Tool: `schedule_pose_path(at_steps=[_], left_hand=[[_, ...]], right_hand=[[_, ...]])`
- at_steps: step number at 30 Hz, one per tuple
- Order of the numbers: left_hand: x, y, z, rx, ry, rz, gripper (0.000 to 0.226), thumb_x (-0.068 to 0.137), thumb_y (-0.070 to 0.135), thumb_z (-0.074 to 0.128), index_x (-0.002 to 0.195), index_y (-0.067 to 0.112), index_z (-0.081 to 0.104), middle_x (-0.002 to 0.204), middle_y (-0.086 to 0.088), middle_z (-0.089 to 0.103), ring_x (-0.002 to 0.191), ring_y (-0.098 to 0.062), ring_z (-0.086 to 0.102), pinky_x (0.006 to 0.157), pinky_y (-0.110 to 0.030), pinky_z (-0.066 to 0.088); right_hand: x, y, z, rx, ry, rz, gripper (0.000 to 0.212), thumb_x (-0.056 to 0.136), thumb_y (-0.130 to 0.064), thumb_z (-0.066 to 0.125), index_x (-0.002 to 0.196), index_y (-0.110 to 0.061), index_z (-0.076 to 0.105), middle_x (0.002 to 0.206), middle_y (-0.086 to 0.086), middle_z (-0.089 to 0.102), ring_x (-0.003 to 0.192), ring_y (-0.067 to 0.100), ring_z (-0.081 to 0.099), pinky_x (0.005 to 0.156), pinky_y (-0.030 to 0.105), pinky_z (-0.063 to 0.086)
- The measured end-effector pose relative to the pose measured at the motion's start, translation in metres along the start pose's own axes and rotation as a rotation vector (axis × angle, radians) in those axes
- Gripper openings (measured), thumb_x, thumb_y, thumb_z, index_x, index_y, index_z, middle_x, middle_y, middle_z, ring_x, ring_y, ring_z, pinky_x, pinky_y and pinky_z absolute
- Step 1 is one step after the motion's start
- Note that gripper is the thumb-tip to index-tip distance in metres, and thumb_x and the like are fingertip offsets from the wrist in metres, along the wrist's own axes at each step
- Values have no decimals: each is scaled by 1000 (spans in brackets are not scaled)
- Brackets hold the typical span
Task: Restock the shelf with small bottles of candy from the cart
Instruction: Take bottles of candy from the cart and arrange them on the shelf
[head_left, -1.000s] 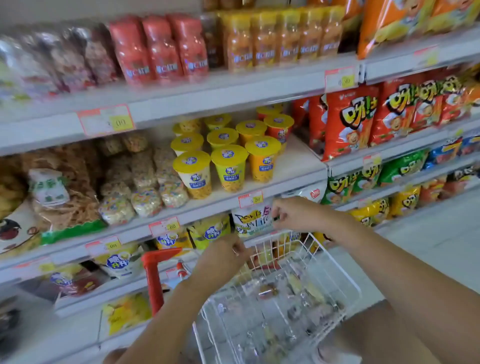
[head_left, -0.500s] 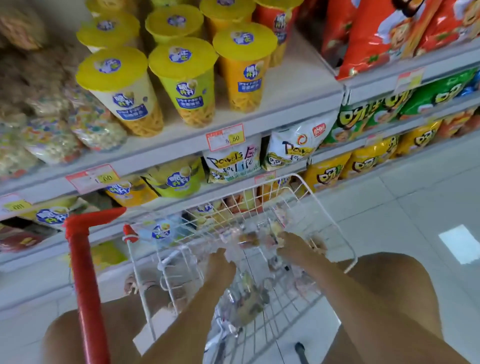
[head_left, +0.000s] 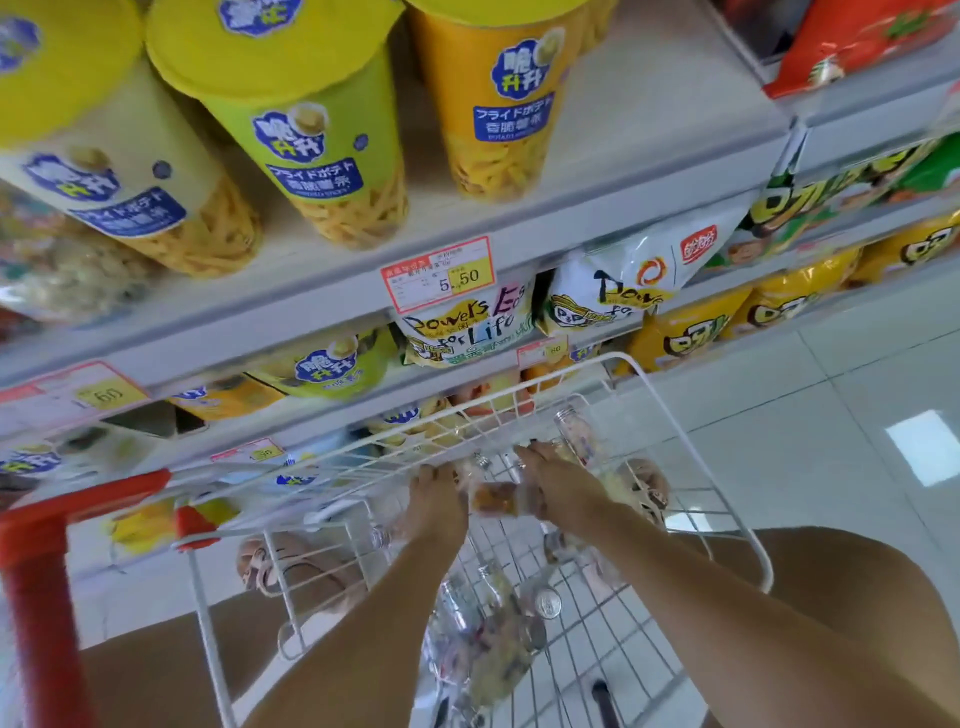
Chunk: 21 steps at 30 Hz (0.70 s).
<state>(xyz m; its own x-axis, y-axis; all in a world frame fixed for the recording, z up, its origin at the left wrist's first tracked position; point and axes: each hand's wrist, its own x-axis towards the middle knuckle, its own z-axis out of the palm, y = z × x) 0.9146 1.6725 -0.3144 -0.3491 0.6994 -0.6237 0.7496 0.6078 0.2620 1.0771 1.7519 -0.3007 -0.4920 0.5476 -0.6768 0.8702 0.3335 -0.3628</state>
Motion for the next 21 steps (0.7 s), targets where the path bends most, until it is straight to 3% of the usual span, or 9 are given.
schedule_pose_path(at_steps=[3,6,10,14,17,19,21], left_hand=[[2,2,5,-44,-56,-87,40,95,26,52,133,21,42,132,-11,44,122,-28,46,97,-46,45],[1,1,11,-182,-97,-157,43,88,25,63,124,13,41,118,-11,58,108,-29,57,89,-42,48],[-5,-4,13,-238,-135,-201,43,84,33,66,113,4,53,104,-10,64,96,-25,61,71,-28,43],[-21,-4,2,-373,-113,-185,27,89,34,61,85,8,58,67,0,53,64,-17,51,51,-25,33],[-39,2,-17,-512,-56,-140,23,88,29,63,75,12,55,60,2,48,56,-13,44,51,-26,29],[-54,10,-36,-585,-28,-52,28,83,23,70,64,14,51,54,5,43,54,-14,40,54,-26,29],[-66,16,-55,-731,-6,24,34,67,18,80,65,7,49,53,6,42,56,-15,40,63,-30,42]], right_hand=[[4,-3,-2,-72,-55,53,61,81,-10,70,134,-10,41,144,11,29,106,28,60,73,30,53],[4,-3,4,-134,-80,53,74,68,-14,82,129,-10,41,135,10,39,109,28,59,81,35,53],[-5,3,-1,42,13,38,42,74,-13,75,107,-13,50,103,5,62,90,21,61,72,30,50],[-25,14,-17,306,196,109,23,67,-8,74,85,-10,61,79,-1,56,71,13,51,58,21,38],[-50,8,-45,519,343,137,26,64,-11,76,67,-15,50,67,-3,47,60,10,42,52,18,31],[-69,-2,-69,618,421,104,28,68,-16,79,67,-12,51,66,0,48,59,13,43,51,18,32],[-92,-15,-94,758,436,63,28,71,-22,82,76,-6,60,70,4,53,57,13,48,50,18,39]])
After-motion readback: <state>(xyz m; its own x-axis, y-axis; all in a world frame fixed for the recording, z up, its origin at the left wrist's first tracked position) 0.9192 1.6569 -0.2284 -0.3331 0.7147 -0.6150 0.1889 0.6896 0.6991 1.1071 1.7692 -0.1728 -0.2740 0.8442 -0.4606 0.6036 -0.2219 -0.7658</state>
